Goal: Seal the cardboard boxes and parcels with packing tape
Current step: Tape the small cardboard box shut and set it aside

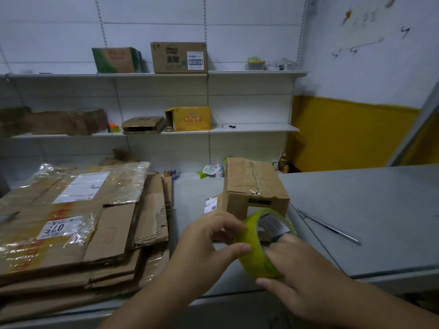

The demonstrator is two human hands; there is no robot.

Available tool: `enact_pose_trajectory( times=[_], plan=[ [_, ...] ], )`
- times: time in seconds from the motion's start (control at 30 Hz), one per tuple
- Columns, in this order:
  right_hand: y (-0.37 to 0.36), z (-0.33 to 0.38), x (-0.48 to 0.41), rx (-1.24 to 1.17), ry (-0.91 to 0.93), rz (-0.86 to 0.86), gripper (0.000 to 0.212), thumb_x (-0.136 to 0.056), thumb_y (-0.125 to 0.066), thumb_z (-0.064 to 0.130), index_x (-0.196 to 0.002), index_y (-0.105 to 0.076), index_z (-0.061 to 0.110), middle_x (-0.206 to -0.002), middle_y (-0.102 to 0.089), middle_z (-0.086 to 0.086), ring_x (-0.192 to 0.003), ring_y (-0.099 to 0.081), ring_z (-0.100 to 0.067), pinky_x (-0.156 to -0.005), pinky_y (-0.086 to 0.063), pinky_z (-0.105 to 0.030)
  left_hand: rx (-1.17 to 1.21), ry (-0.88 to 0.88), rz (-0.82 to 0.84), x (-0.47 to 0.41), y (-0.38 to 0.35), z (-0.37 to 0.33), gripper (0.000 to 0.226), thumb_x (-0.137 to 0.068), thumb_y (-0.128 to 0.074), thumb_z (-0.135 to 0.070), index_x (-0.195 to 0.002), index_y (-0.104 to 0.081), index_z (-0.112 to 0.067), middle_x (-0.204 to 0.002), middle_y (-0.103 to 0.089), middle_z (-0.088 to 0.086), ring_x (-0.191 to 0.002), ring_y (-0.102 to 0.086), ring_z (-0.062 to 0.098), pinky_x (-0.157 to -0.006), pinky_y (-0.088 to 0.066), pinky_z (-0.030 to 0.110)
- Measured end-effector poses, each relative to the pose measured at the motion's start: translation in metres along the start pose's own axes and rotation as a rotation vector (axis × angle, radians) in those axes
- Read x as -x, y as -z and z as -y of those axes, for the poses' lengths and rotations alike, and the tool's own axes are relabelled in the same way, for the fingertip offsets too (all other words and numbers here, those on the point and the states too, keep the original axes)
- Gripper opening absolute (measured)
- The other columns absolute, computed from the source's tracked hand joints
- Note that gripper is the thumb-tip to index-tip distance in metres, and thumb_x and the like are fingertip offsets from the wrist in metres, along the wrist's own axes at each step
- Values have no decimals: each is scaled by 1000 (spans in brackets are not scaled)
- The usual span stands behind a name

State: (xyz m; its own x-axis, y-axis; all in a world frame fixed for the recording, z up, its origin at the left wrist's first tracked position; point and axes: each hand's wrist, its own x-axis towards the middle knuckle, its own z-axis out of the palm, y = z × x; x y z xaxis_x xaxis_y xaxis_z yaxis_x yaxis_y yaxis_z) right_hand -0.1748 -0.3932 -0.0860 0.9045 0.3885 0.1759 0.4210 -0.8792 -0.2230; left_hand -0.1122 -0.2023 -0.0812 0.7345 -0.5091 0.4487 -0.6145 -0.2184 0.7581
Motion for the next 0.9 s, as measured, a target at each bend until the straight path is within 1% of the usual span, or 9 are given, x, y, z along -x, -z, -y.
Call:
enact_pose_trajectory(
  times=[0.07,0.17,0.27,0.33,0.4,0.47,0.57,0.67,0.9],
  plan=[
    [-2,-1,0,-12,-9,10,55,-80,-26,69,-110,-53,31,-105,-55,14,-97,-38,-4,-90,-36,-26,-3,-20,-4,1,-1,3,19,-75,-75,-15,-75,-65,-31,-91,-61,-18,-85,-61,7,-74,-52,19],
    [-5,-1,-1,-36,-16,12,59,-75,-23,71,-104,-54,31,-103,-57,13,-97,-42,-6,-91,-38,-30,-2,-39,4,1,-2,6,18,-76,-75,-14,-72,-65,-30,-87,-62,-15,-81,-61,9,-72,-52,21],
    [-4,1,-3,-28,-16,-23,50,-77,-26,69,-100,-51,33,-105,-58,12,-97,-41,-6,-86,-36,-27,-27,-94,-41,1,-1,6,18,-77,-74,-17,-80,-64,-32,-90,-62,-16,-85,-61,8,-73,-50,16],
    [-2,3,-4,-22,-5,-40,33,-84,-35,64,-98,-47,36,-106,-57,12,-98,-40,-5,-85,-35,-25,-23,-108,-49,0,0,4,19,-76,-73,-29,-92,-63,-33,-100,-60,-19,-95,-59,7,-77,-48,14],
    [0,6,-5,-33,-3,-15,21,-87,-42,58,-97,-44,39,-107,-56,13,-99,-40,-4,-86,-35,-24,16,-86,-9,0,2,5,27,-74,-65,-40,-100,-61,-36,-105,-59,-19,-100,-58,9,-81,-49,18],
    [0,8,-5,-41,-3,18,25,-87,-42,58,-98,-47,37,-106,-55,14,-95,-38,1,-82,-32,-19,23,-60,53,0,5,7,31,-73,-62,-45,-104,-58,-40,-106,-58,-19,-101,-56,9,-81,-48,18],
    [-3,9,-4,-54,-22,54,30,-89,-45,57,-104,-51,32,-102,-50,16,-91,-33,7,-81,-29,-20,2,-24,94,1,7,8,26,-77,-70,-34,-101,-59,-38,-105,-57,-20,-101,-55,7,-81,-46,15],
    [-4,11,-3,-58,-50,76,32,-92,-48,53,-112,-53,29,-104,-49,15,-97,-37,-2,-87,-32,-24,-16,13,111,2,6,7,28,-79,-72,-20,-98,-59,-36,-101,-57,-22,-97,-56,4,-80,-48,15],
    [-4,15,-1,-30,-76,116,34,-93,-47,54,-113,-52,28,-103,-48,14,-100,-38,-5,-91,-34,-24,-32,-3,93,5,6,6,26,-76,-75,-17,-85,-60,-36,-93,-62,-17,-86,-60,7,-75,-49,16]
  ],
)
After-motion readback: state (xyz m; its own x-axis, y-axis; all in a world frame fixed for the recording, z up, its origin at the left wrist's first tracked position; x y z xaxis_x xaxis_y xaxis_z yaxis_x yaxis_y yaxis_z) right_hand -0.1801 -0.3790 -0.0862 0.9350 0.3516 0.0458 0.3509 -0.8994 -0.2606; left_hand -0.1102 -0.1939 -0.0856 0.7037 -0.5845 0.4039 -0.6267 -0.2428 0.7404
